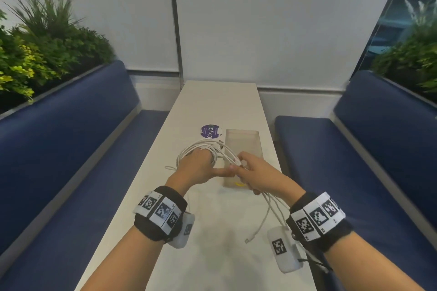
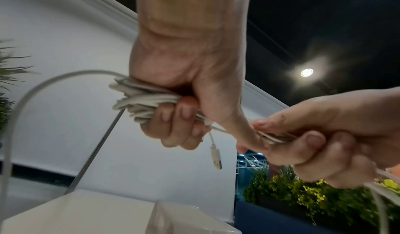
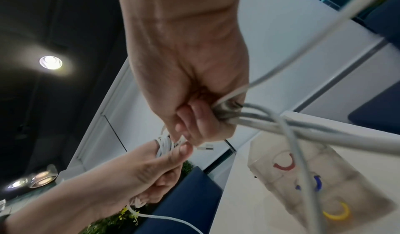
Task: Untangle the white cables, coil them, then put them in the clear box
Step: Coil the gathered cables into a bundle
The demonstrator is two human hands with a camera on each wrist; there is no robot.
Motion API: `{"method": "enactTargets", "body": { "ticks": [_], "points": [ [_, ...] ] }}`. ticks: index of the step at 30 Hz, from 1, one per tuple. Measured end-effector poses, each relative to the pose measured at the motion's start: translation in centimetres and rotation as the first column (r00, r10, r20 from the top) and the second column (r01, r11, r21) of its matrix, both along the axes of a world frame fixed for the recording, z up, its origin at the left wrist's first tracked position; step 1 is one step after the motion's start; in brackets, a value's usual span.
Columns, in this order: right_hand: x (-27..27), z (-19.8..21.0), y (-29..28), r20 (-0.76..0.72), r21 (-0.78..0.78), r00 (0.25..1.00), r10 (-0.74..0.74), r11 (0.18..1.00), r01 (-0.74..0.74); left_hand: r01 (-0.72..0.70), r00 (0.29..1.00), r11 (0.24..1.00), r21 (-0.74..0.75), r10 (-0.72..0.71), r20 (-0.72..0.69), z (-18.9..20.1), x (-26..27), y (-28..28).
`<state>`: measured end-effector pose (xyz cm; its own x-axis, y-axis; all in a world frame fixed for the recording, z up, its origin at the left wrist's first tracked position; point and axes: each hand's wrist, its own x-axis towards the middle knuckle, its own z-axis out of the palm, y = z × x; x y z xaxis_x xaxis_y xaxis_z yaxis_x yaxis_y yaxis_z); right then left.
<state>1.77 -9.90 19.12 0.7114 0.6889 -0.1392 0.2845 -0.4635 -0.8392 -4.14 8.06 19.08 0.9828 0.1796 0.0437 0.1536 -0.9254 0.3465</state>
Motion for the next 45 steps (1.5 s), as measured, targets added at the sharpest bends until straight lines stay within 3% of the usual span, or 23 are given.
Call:
{"method": "enactTargets", "body": {
  "ticks": [6, 9, 13, 16, 19, 23, 26, 29, 31, 34, 38, 41, 43, 45],
  "points": [
    [1.4, -0.5, -2.4, 0.05, -0.122, 0.994, -0.099, 0.987, 0.104, -0.063, 0.998, 0.998, 0.02, 0.063, -0.013, 0.9, -0.3, 1.9],
    [1.5, -0.5, -2.5, -0.021, -0.007, 0.996, -0.082, 0.997, 0.082, -0.02, 0.998, 0.975, -0.222, 0.033, 0.054, 1.4, -0.3, 2.2],
    [-1.0, -2.0, -1.0, -0.22, 0.169, 0.973, 0.073, 0.985, -0.035, 0.012, 0.981, 0.779, -0.627, 0.113, 0.159, 2.7, 0.2, 1.1],
    [-3.1, -4.0, 0.5, -0.291, 0.283, 0.946, 0.143, 0.957, -0.058, 0.044, 0.983, 0.66, -0.75, 0.105, 0.149, 4.6, -0.1, -0.7],
    [-4.2, -4.8, 1.3, -0.235, 0.378, 0.955, 0.18, 0.922, -0.081, 0.109, 0.979, 0.576, -0.81, 0.082, 0.189, 4.9, 0.1, -2.0],
    [-3.8, -3.8, 1.2, -0.135, 0.369, 0.979, 0.154, 0.924, -0.095, 0.218, 0.965, 0.436, -0.873, 0.037, 0.259, 5.5, -0.5, -2.1],
    [-2.9, -2.5, 0.8, -0.149, 0.383, 0.964, 0.222, 0.911, -0.151, 0.285, 0.956, 0.329, -0.9, -0.033, 0.291, 6.7, -1.4, -1.6],
    [-2.1, -1.4, 0.5, -0.226, 0.387, 0.943, 0.245, 0.911, -0.144, 0.328, 0.945, 0.278, -0.903, -0.102, 0.312, 7.5, -2.1, -1.6],
    [-2.0, -1.1, 0.7, -0.379, 0.487, 0.855, 0.353, 0.862, -0.14, 0.384, 0.923, 0.271, -0.883, -0.149, 0.355, 7.9, -2.5, -2.4],
    [-2.5, -1.0, 1.3, -0.581, 0.608, 0.65, 0.49, 0.792, -0.054, 0.452, 0.89, 0.261, -0.853, -0.197, 0.411, 8.0, -2.6, -3.4],
    [-3.4, -0.9, 2.5, -0.683, 0.671, 0.555, 0.475, 0.709, 0.218, 0.459, 0.872, 0.198, -0.866, -0.286, 0.397, 7.1, -2.8, -3.9],
    [-3.0, -0.4, 2.8, -0.737, 0.652, 0.561, 0.377, 0.613, 0.445, 0.371, 0.892, 0.134, -0.919, -0.329, 0.312, 6.2, -3.5, -4.3],
    [-2.3, -0.3, 2.4, -0.73, 0.618, 0.617, 0.293, 0.667, 0.415, 0.305, 0.878, 0.105, -0.946, -0.416, 0.237, 6.0, -4.1, -3.9],
    [-1.3, 0.1, 1.4, -0.702, 0.57, 0.656, 0.277, 0.77, 0.286, 0.266, 0.8, 0.07, -0.961, -0.572, 0.179, 6.3, -4.8, -3.2]
  ]
}}
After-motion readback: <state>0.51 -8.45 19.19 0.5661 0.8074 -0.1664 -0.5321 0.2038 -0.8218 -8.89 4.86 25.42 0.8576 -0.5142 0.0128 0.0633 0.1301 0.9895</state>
